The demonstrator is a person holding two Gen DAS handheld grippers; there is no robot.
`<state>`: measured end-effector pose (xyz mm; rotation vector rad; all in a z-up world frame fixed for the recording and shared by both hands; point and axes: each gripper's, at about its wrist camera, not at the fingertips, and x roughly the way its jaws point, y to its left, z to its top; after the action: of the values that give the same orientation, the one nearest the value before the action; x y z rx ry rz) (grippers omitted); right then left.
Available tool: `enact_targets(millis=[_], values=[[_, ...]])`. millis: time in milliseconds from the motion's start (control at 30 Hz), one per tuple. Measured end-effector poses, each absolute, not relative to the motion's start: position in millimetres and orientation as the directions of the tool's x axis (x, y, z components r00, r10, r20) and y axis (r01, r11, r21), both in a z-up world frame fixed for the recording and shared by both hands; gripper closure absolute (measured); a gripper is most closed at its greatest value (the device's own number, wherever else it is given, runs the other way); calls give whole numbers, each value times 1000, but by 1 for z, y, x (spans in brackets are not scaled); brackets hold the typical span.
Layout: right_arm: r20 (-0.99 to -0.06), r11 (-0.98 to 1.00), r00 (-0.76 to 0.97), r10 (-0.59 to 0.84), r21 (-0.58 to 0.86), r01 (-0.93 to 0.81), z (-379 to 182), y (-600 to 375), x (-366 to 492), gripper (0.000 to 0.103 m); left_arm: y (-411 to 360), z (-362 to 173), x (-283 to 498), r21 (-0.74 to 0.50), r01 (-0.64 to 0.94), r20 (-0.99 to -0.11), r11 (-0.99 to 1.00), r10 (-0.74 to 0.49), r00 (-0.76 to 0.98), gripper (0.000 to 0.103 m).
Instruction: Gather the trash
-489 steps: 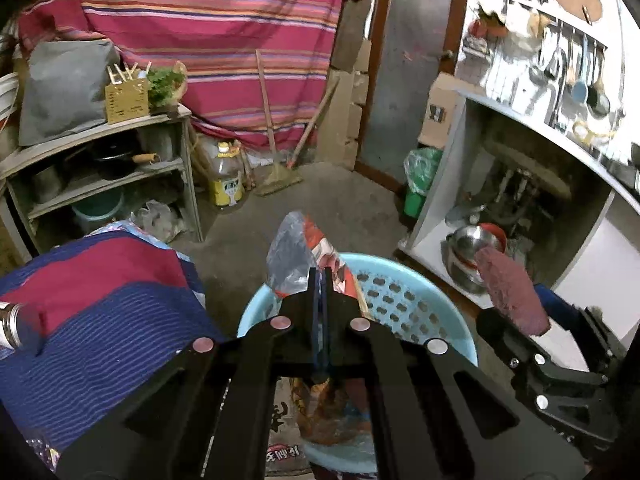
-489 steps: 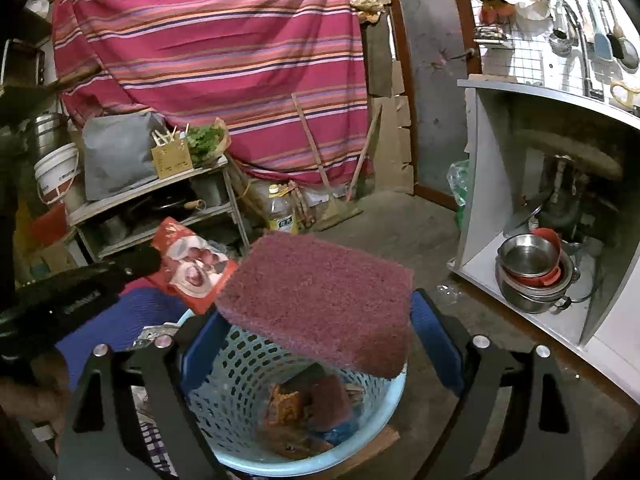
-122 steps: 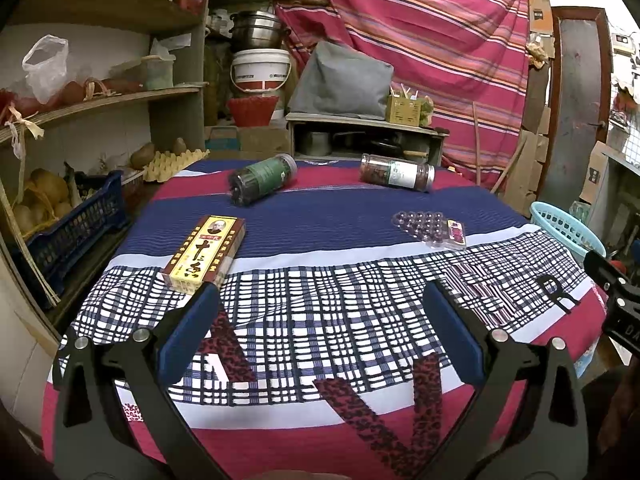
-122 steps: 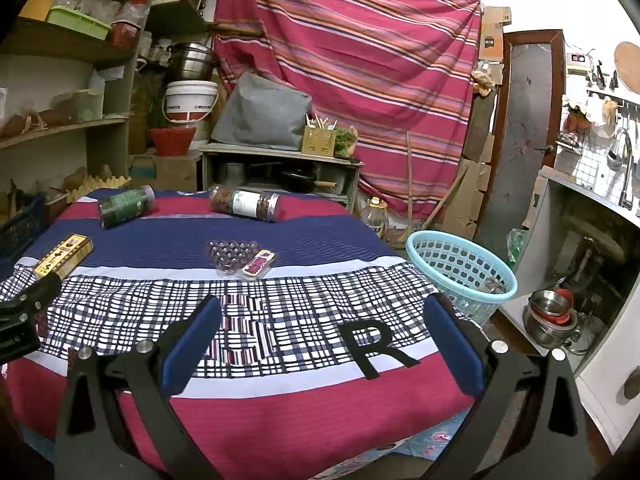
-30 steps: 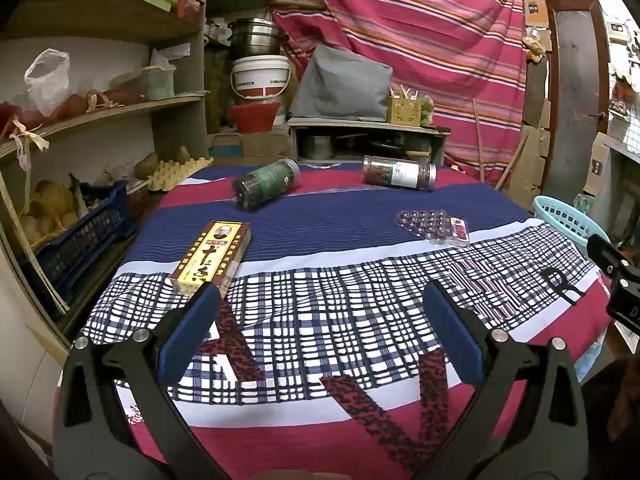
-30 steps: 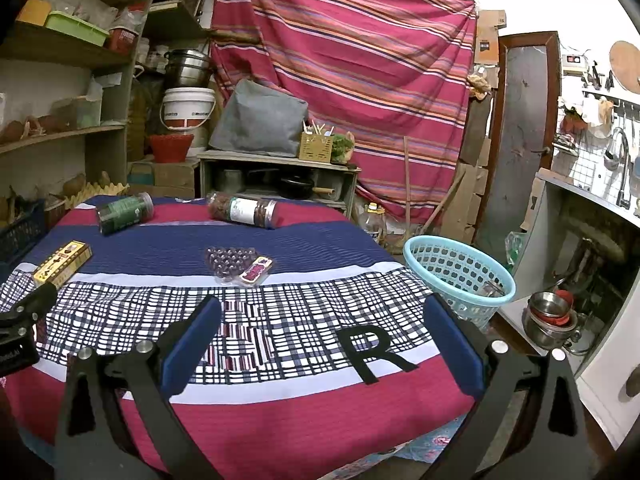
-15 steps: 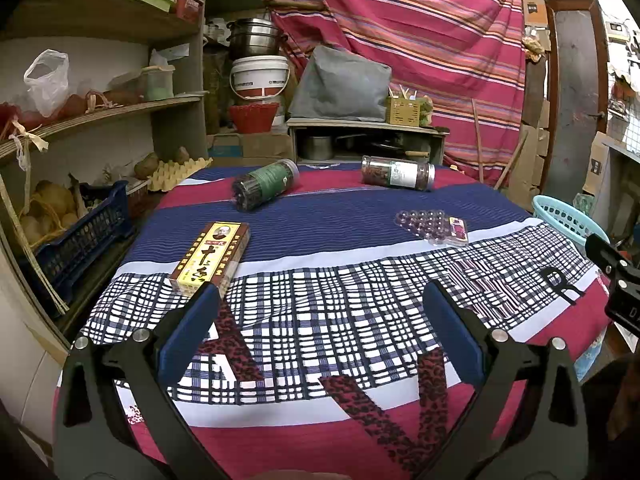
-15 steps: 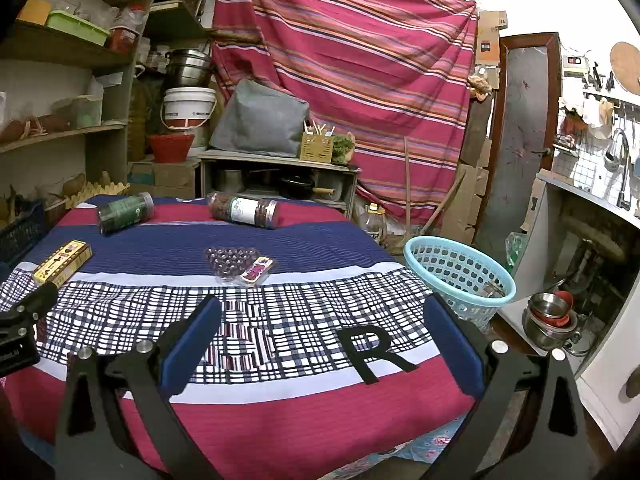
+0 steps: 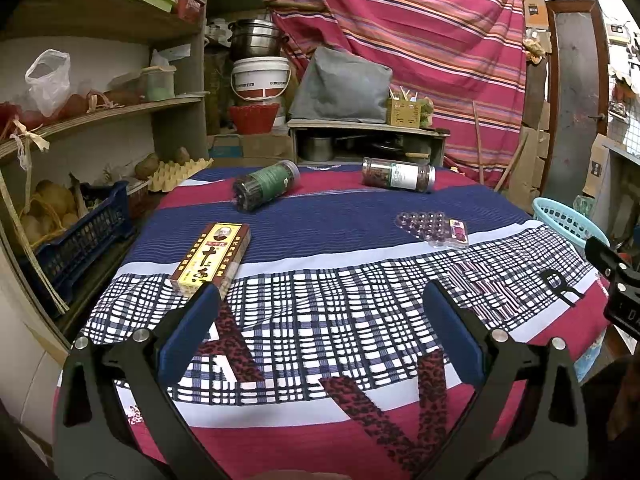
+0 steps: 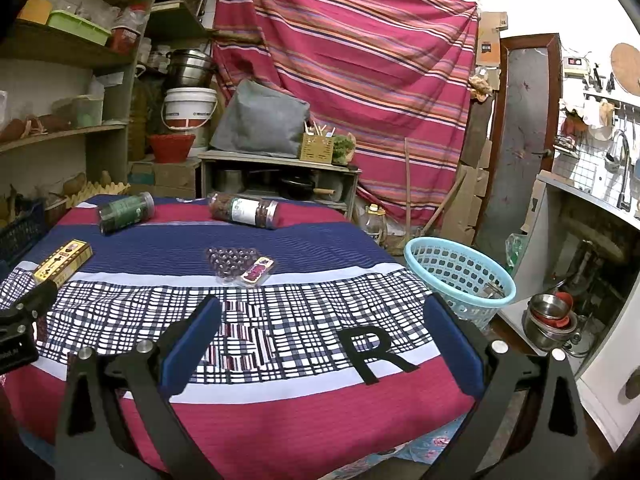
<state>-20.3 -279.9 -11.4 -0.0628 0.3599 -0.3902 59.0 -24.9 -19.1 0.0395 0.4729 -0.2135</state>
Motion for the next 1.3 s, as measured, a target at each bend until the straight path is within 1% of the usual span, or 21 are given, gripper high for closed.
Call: enact_targets(millis=[1300], values=[[-343, 929, 864, -369, -106, 355, -12, -280, -18, 5, -24, -16, 59, -10, 218, -455, 976, -198, 868, 5]])
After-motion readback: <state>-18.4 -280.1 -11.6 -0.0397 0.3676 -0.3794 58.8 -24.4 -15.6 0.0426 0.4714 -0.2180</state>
